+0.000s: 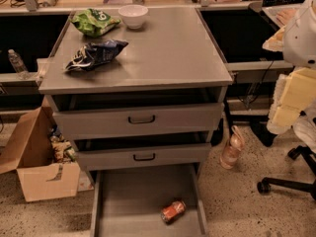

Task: Pick coke can from bottom drawer and place on counter

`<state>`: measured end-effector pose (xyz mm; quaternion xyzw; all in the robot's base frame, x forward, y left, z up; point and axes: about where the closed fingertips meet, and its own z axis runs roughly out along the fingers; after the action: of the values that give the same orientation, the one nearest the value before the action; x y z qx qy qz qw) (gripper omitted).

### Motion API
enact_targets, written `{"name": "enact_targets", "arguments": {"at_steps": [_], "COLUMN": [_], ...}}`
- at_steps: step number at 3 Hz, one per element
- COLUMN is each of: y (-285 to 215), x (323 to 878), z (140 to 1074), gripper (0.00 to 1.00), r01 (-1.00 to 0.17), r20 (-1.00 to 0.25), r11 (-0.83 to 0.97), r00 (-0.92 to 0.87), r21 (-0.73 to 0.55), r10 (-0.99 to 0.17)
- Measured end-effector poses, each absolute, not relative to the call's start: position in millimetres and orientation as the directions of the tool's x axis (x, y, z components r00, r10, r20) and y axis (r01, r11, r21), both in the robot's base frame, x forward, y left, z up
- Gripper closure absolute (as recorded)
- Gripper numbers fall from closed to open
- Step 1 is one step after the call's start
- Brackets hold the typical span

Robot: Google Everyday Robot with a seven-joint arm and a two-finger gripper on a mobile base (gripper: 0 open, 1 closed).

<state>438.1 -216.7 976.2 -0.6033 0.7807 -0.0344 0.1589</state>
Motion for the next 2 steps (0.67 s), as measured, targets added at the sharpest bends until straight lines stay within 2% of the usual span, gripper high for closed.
{"name": "enact_targets", "arguments": {"at_steps": [1, 2], "y": [-214, -195], "x": [440, 446], "z": [971, 925], "gripper": [0.0, 0.0], "r01": [-0.931, -0.95], "r20": [-0.208, -0.243], "r11": [0.27, 0.233], "r00": [-0.222, -0.181], "r21": [-0.244, -0.206], "r10": [-0.953, -0.953]}}
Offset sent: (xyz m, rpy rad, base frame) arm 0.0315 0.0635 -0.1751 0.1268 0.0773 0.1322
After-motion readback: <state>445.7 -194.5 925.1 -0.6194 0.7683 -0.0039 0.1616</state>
